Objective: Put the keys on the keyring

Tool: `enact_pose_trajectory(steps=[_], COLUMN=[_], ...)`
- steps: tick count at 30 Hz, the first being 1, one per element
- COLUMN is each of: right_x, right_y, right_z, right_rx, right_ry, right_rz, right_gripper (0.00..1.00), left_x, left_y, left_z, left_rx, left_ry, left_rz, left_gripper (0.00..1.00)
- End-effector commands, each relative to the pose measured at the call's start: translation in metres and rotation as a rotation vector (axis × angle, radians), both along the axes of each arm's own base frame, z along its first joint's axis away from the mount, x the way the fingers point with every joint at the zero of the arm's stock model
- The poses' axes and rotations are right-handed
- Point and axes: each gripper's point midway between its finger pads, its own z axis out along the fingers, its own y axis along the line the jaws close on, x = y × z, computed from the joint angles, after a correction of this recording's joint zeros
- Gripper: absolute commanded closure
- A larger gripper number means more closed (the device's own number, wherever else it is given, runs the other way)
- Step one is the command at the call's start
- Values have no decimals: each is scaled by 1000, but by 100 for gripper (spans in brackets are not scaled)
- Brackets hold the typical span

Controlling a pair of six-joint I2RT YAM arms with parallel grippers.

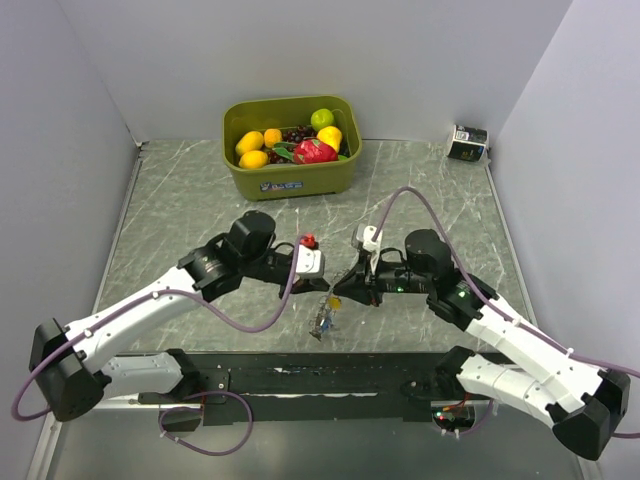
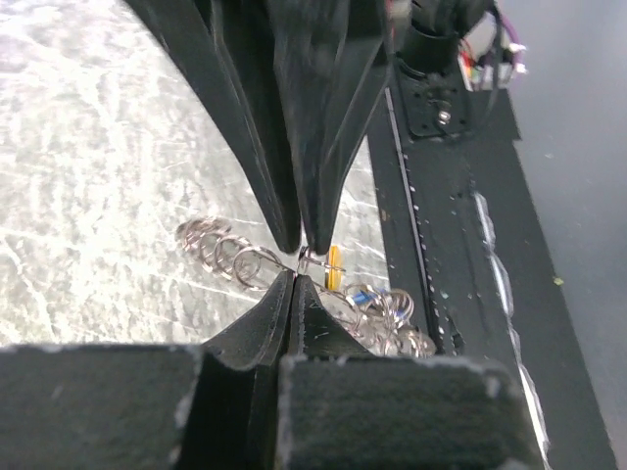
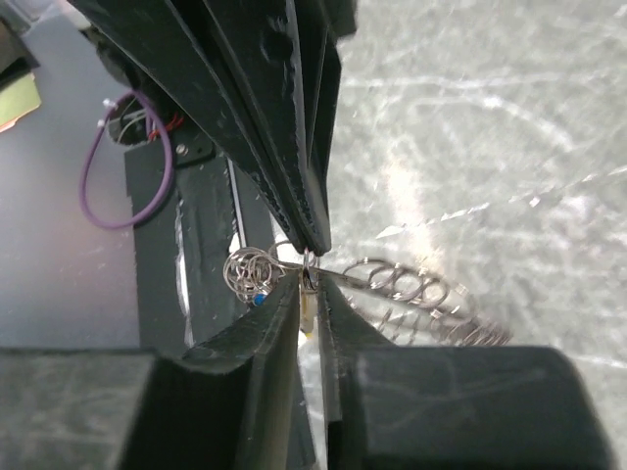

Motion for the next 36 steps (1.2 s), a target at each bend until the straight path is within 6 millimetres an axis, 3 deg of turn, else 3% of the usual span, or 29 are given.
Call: enact_pose_trajectory(steps=[1,5,12,13,14,16,17,18,20,27,36], right_x=[4,5,7,6,7,6,7,7,7,5,9], right_y=[2,-2,-15,-16,-17,-18,-17,-18,-17,-15,-14], right_z=[32,36,46,47,47,48,47,48,47,47,42], right_rx=[96,112,161,167,168,175,174,175,174,176,166], right_ry=[-91,-105,-160,-165,-165,-167,-166,-167,-165,-160,-155], right_rz=[-18,-54,-125,-127,-130,-131,-131,-132,-129,-105,-117], right_gripper=[75,64,54,52,51,48,47,47,44,35,31], left_x=[10,14,16,16,17,14,13,11,7,-7,-20], left_y=[-6,-6,0,1,3,5,6,7,9,18,11], left_z=[27,39,59,54,66,64,76,72,84,98,105], left_rx=[-147,-231,-391,-400,-451,-481,-530,-538,-599,-738,-757], left_ry=[-52,-73,-86,-82,-109,-93,-119,-98,-124,-103,-99], left_rz=[78,126,201,212,223,227,221,224,208,175,77], left_gripper=[99,99,99,99,99,99,99,99,99,99,99])
